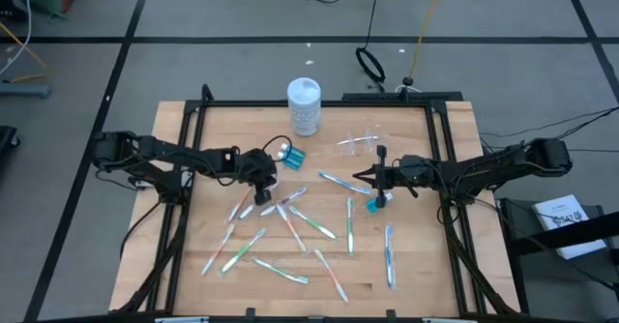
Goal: Pick & Place toothbrushing station
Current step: Put the purple toothbrush into the transparent organizer
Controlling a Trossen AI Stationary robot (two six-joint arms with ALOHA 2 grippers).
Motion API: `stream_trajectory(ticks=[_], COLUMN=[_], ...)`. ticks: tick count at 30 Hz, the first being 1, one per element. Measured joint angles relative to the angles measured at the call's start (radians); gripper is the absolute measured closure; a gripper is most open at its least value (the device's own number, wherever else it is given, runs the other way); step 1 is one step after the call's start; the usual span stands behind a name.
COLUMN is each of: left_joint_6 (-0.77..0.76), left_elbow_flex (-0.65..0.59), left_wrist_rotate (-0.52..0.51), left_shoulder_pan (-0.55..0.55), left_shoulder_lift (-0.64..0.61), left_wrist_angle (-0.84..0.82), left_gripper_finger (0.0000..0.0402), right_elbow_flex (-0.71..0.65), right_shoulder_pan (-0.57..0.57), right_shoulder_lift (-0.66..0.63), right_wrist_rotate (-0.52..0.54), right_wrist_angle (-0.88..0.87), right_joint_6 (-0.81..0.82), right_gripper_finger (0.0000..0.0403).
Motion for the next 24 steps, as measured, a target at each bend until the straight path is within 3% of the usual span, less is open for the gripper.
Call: stream_trajectory(ticks=[24], left_joint_6=[0.038], left_elbow_flex=[0.000], left_wrist_rotate=[-0.016], left_shoulder_pan=[0.095], left_shoulder_lift=[0.000], left_wrist_angle=[0.043], left_gripper_finger=[0.0375], right_elbow_flex=[0.000], right_shoulder_pan=[0.000], right_shoulder_lift=[0.000], right_wrist_rotate=[0.001], right_wrist_angle=[-0.006], right_joint_6=[-0.008], right_gripper_finger=[0.0403])
